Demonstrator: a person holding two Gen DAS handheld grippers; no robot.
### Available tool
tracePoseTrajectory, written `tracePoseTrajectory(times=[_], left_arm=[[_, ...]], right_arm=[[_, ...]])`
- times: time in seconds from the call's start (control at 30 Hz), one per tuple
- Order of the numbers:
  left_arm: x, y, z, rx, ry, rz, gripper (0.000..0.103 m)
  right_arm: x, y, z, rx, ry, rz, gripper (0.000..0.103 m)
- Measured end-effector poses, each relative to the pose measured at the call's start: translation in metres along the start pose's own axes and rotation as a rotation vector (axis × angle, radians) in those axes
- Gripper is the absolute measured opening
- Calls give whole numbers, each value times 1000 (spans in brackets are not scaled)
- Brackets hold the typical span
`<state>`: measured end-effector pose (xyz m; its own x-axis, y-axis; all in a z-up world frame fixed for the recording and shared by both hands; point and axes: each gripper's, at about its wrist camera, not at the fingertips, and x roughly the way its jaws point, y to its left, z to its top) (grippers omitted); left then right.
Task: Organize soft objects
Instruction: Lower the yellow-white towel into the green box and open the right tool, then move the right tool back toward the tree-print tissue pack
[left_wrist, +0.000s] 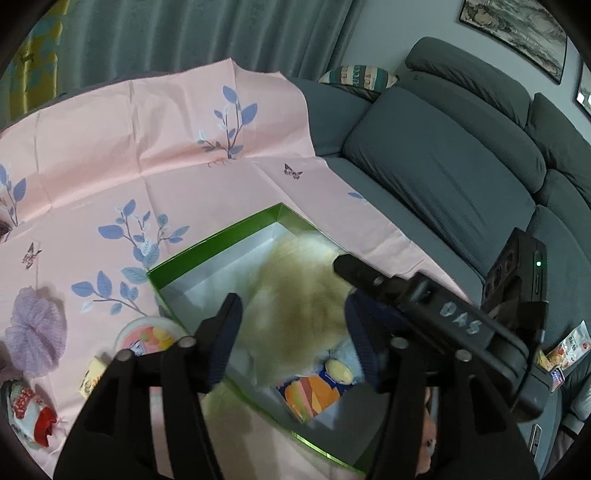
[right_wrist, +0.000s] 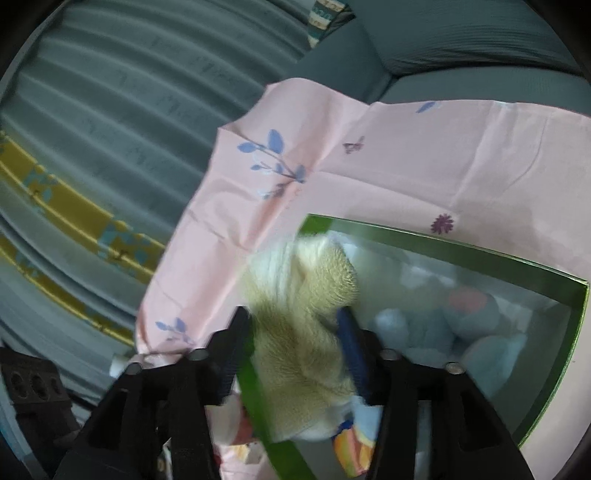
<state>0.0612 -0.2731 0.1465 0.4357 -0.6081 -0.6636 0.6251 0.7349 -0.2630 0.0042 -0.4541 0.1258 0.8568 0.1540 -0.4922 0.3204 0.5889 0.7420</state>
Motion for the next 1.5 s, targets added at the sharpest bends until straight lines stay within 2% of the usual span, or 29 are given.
tracePoseTrajectory(times=[0.03, 0.17, 0.3, 0.37, 0.47, 0.57, 0.63, 0.67, 0.73, 0.8, 0.83, 0.93, 1.1, 1.27, 1.4, 1.5], left_arm=[[-7, 2, -1, -6, -7, -8, 66], [-32, 12, -11, -46, -21, -5, 78], [-57, 31, -32, -95, -10, 29, 81], [-67, 41, -44, -122, 2, 50, 82], [-81, 58, -68, -144, 21, 111, 88], [-93, 75, -93, -140, 31, 186, 88], [-101, 93, -111, -199, 26, 224, 88], [-103, 104, -120, -234, 29, 233, 88], [-105, 121, -133, -282, 33, 260, 88], [-106, 140, -147, -331, 50, 314, 88], [-108, 148, -153, -355, 51, 326, 88], [-111, 170, -169, -427, 56, 340, 88], [-119, 191, -184, -480, 52, 383, 88], [-123, 198, -194, -473, 46, 407, 88], [-124, 204, -201, -473, 46, 404, 88], [-123, 211, -208, -504, 58, 395, 88]], right_arm=[[-5, 1, -1, 1, -16, 22, 71], [-17, 4, -4, -8, -47, 11, 72], [-22, 12, -16, -57, -7, -19, 73], [-24, 22, -25, -103, 18, -54, 78], [-24, 41, -44, -187, 50, -84, 78], [-21, 54, -74, -236, 110, -67, 78], [-15, 64, -103, -296, 165, -68, 79], [-11, 69, -117, -332, 190, -89, 86], [-14, 83, -138, -445, 113, -161, 88], [-12, 97, -156, -531, 129, -222, 88], [-14, 102, -164, -547, 122, -219, 88], [-17, 114, -181, -601, 129, -153, 88], [-7, 126, -208, -707, 155, -168, 88], [19, 129, -243, -847, 195, -270, 88], [26, 124, -251, -817, 249, -269, 88], [31, 119, -254, -814, 262, -298, 88]])
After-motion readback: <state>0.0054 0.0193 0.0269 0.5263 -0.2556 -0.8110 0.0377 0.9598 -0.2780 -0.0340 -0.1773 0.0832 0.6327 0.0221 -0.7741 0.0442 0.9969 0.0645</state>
